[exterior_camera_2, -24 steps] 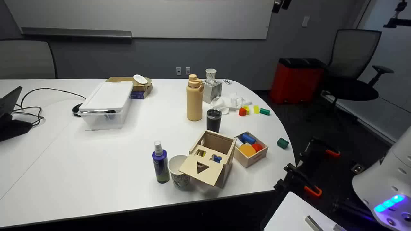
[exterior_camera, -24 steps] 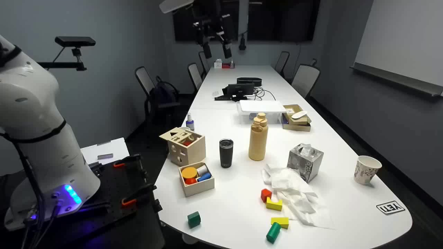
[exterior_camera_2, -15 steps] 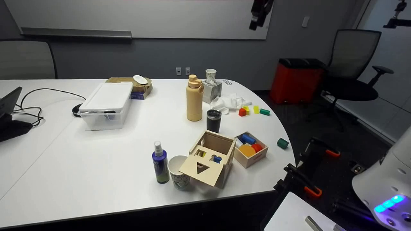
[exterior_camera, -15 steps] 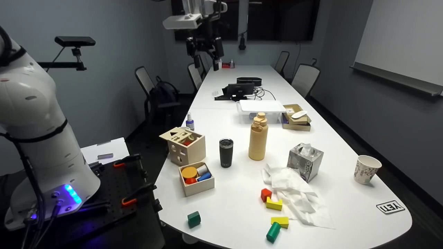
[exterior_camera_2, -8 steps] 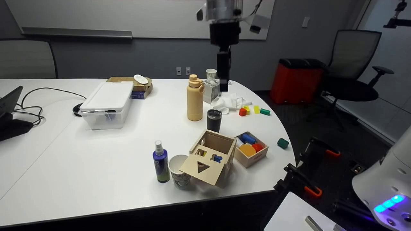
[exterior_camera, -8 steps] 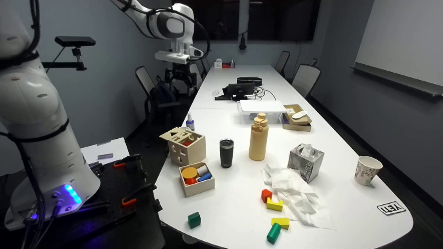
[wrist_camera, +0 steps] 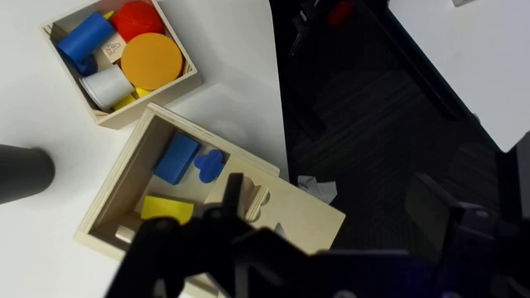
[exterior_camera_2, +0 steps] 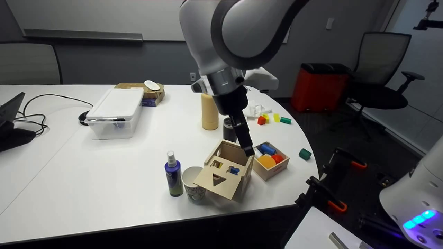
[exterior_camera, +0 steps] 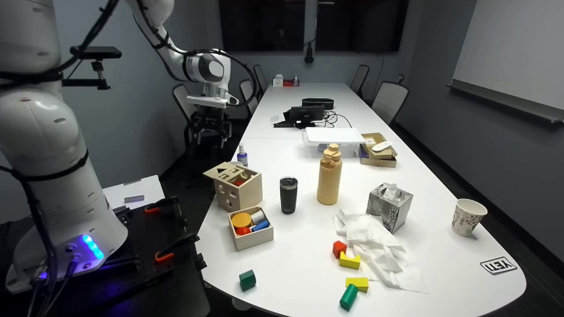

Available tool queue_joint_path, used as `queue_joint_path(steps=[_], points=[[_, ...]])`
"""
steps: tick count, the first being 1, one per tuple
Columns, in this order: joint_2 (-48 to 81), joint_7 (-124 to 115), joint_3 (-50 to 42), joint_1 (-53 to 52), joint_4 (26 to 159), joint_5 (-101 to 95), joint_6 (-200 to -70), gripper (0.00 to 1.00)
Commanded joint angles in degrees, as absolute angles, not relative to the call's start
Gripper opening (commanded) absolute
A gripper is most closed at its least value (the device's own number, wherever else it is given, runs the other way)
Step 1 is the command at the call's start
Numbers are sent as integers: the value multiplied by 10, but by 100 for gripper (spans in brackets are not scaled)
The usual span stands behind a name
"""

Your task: Slide closed the lid of the toy box

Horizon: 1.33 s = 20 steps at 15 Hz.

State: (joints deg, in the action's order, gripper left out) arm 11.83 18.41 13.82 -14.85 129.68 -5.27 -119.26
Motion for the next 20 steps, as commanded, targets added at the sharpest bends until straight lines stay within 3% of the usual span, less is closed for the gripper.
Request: queue_joint_path(steps=[1,20], points=[[171,156,147,-164,1285,-109,-1183,100],[369,117,135,-209,1161,-180,-1318,100]])
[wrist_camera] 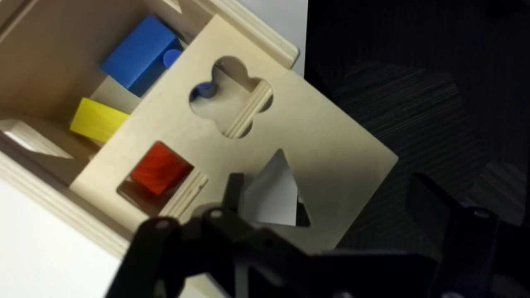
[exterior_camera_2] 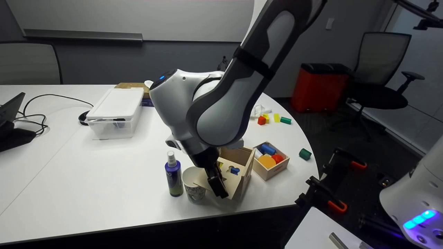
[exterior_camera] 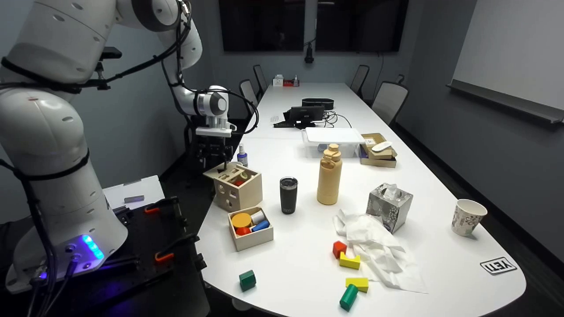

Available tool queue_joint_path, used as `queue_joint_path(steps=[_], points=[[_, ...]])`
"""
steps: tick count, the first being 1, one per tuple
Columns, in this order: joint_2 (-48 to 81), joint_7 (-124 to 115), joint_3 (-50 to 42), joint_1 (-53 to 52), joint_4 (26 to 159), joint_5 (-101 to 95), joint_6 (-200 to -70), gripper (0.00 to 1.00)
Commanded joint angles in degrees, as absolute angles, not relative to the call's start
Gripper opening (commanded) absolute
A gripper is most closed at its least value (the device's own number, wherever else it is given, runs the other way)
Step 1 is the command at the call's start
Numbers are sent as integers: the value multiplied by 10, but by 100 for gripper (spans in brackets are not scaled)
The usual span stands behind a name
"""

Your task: Slide closed the lid of the toy box

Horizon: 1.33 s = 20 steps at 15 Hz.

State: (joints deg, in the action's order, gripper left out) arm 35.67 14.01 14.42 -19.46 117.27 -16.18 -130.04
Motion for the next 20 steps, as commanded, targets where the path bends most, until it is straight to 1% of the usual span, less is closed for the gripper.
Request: queue_joint_path(steps=[1,9,20], points=[[371,113,132,-213,1160,-187,-1323,100],[375,47,101,-254,1161,-267,-1321,100],[368,2,89,-284,1173,-337,-1306,100]])
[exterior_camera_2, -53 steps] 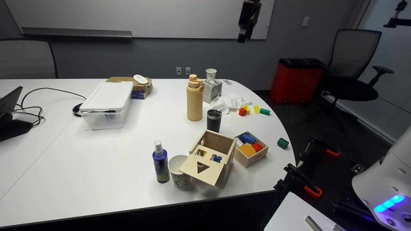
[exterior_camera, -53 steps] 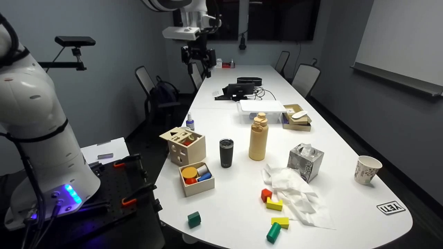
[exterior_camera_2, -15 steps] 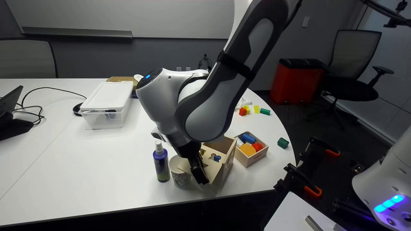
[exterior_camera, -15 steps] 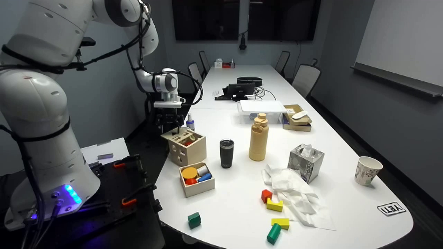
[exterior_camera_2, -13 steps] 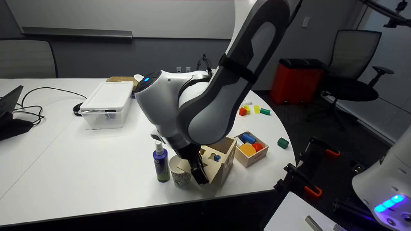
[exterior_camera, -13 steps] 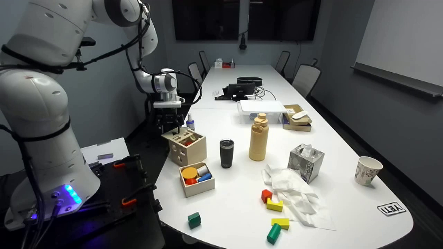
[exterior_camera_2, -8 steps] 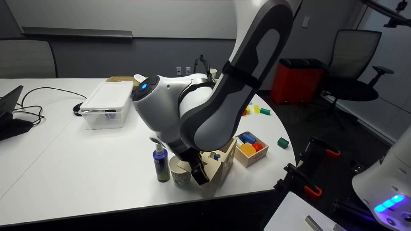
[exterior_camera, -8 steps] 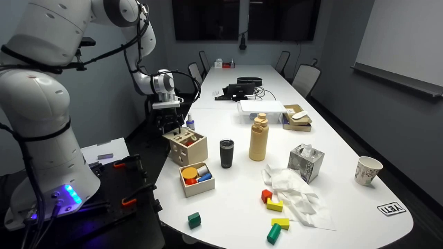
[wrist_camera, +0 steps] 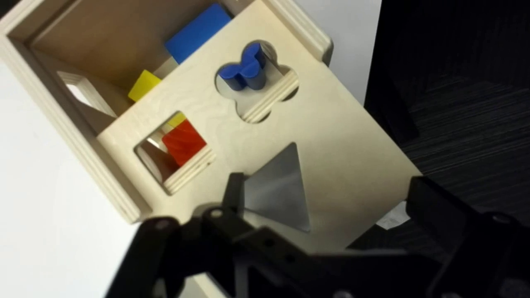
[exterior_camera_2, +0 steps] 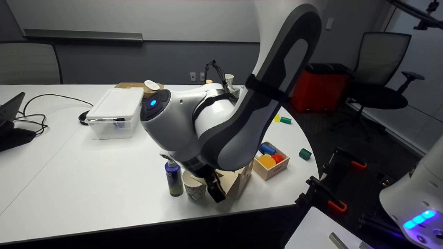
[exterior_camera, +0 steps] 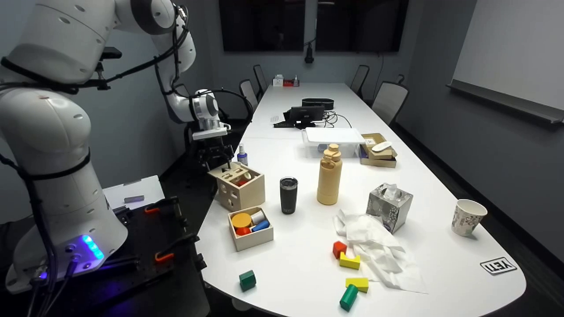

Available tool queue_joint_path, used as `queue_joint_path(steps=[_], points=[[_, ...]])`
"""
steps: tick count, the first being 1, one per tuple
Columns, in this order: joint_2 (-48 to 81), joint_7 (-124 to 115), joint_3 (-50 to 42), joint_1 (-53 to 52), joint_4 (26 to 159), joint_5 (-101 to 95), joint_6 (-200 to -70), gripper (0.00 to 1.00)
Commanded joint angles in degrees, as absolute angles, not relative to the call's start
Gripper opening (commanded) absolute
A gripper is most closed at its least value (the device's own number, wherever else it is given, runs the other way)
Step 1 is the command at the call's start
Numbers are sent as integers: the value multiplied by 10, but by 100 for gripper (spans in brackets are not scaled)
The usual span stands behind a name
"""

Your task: Slide closed the lid of the toy box

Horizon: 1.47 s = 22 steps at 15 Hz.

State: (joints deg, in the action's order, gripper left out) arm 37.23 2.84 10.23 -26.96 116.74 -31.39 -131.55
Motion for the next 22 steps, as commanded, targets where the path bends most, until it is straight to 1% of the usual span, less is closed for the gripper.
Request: queue_joint_path(steps=[1,10,22], points=[[367,-2,88,-286,1172,-342,-1304,100],[365,-31,87,-285,1171,-388,-1256,100],[349,-74,78,-272,1175,-421,-1238,100]])
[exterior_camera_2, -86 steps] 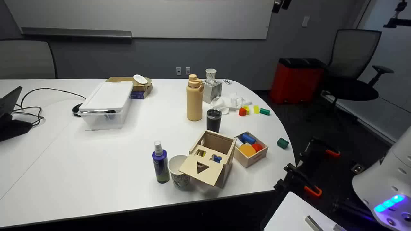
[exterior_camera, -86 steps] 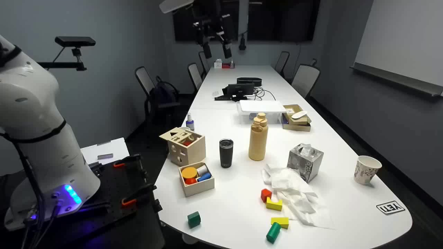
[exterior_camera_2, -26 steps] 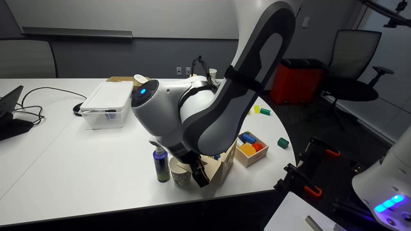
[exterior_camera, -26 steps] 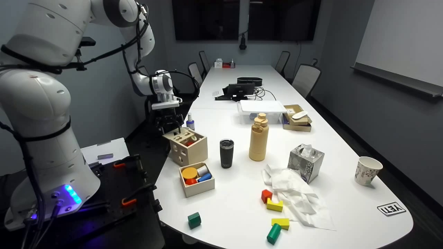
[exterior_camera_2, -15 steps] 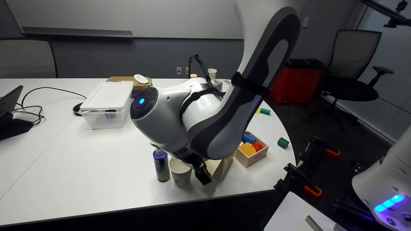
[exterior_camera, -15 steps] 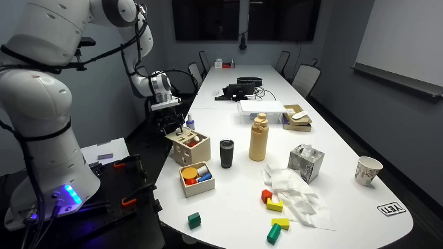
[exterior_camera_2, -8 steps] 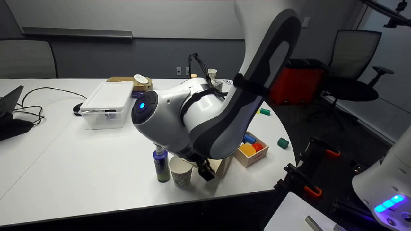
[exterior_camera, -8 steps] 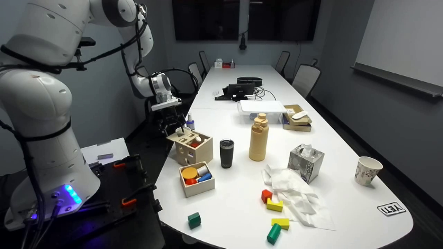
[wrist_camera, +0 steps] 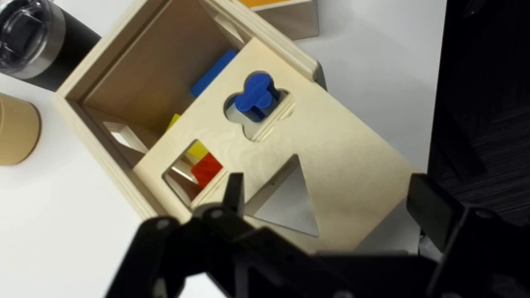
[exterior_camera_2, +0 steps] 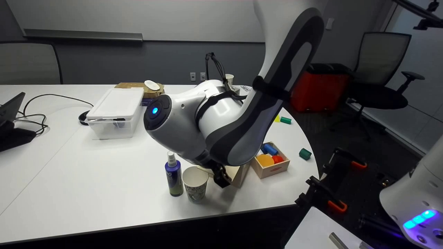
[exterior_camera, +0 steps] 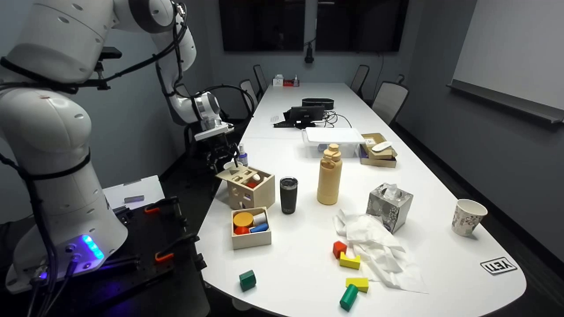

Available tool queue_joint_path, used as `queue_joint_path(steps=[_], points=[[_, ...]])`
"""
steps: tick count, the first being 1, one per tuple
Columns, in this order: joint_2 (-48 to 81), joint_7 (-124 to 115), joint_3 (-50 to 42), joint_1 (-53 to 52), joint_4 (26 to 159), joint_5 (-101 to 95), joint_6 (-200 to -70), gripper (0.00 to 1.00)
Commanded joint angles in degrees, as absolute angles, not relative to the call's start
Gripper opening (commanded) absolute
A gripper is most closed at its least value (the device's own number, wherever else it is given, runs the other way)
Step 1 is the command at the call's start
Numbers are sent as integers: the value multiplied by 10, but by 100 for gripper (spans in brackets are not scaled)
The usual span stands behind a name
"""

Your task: Slide closed the lid of the toy box

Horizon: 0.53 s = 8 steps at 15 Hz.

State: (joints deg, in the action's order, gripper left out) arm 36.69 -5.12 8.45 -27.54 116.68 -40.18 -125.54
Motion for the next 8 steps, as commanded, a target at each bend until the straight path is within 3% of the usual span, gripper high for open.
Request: queue_joint_path(steps=[1,8], points=[[348,-77,75,-271,1176,-425,-1235,100],[348,-92,66,-256,1175,-438,-1223,100]])
